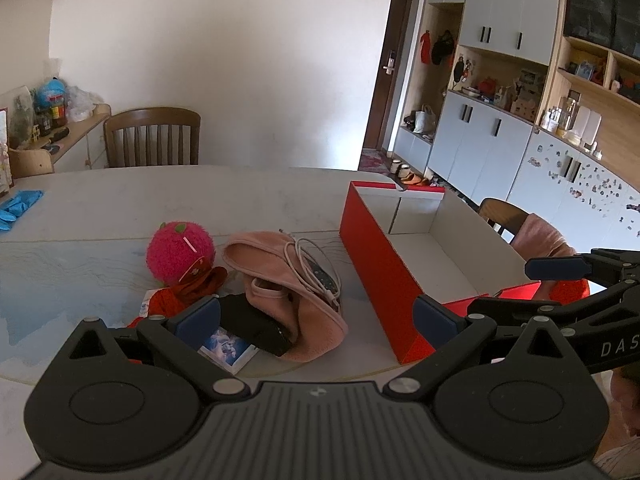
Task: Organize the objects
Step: 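Reach the left gripper down to the red knotted cloth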
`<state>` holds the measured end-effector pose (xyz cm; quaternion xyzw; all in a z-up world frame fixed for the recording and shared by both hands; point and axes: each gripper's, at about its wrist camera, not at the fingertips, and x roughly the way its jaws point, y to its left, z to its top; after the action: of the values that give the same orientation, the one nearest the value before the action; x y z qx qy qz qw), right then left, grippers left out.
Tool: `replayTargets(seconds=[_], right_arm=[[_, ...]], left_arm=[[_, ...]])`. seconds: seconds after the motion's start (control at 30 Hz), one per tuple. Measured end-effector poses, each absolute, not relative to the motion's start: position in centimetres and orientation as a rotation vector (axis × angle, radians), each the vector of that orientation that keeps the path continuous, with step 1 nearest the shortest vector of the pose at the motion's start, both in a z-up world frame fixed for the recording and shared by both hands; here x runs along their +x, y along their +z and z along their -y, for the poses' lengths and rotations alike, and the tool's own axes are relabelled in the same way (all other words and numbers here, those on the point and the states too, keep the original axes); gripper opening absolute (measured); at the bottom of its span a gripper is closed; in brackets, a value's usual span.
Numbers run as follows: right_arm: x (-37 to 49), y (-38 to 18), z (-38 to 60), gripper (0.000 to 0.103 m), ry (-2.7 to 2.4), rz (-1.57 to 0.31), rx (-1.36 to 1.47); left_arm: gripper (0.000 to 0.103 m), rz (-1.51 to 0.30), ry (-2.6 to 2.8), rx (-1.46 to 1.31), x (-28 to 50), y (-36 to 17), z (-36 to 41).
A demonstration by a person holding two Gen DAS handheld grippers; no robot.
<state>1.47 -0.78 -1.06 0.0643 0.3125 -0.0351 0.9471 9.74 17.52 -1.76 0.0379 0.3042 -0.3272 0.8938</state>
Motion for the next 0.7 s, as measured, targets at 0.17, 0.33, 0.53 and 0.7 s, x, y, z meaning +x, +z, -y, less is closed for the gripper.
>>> replayTargets(seconds=[0.17, 0.33, 0.53, 0.7], right_arm=[[1.7, -0.5, 0.2, 0.102, -0.085, -0.631, 0.117], [1.7, -0.3, 0.0, 0.102, -0.093, -0.63, 0.108], [2.2, -0.3, 0.9, 0.102, -0.114, -0.651, 0.112], [2.8, -0.9, 2.7, 0.101, -0.14, -0.685, 0.135]], left_arm=[[0.103, -0.622, -0.692, 0.076, 10.3, -1.6, -17.6], [0.103, -0.625, -0.716, 0.061, 10.9, -1.7, -17.6], [0.103, -0.662, -0.689, 0.045, 12.1, -2.3, -17.5], [0.103, -0.675, -0.645, 0.073, 13.3, -3.1, -17.0]])
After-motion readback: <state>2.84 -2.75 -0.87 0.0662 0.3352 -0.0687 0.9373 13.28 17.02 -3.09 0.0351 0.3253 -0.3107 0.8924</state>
